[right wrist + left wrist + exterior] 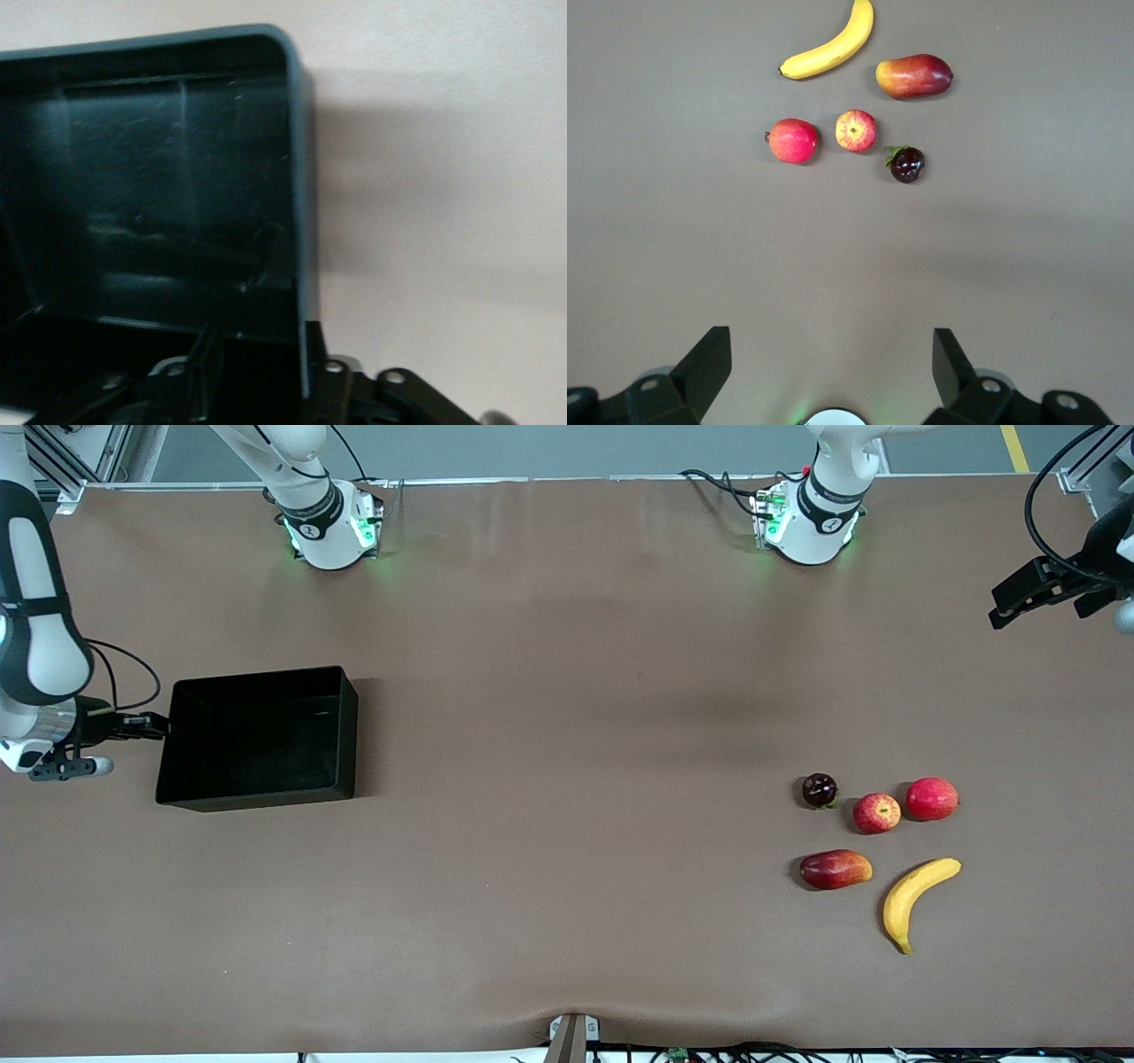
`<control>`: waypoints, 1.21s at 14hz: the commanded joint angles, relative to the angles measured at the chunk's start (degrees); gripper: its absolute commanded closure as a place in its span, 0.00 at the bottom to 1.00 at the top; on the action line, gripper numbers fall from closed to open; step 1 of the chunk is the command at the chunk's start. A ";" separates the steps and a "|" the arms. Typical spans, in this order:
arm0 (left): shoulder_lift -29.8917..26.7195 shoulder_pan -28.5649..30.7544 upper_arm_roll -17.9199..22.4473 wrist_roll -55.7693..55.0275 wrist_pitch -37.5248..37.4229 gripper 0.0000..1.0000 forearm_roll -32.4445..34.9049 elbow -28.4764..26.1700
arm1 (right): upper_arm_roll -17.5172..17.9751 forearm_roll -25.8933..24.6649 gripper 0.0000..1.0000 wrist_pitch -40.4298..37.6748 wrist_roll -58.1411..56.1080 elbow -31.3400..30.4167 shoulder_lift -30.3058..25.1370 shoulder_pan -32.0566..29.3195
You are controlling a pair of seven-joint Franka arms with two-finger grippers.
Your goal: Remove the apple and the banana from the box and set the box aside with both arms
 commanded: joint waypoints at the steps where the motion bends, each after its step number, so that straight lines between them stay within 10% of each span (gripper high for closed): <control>1: -1.13 -0.37 -1.93 -1.59 -0.62 0.00 -1.08 -1.08 | -0.43 1.43 0.00 -13.50 -0.96 9.15 -0.29 2.75; 6: -1.04 -0.28 -4.75 -3.01 -0.62 0.00 -0.99 -1.08 | -0.17 1.70 0.00 -33.13 -1.04 28.40 -0.56 8.54; 17: -1.13 0.07 -3.96 -2.48 -0.53 0.00 -0.46 -0.73 | -1.48 6.62 0.00 -38.26 -3.68 48.12 -2.82 14.96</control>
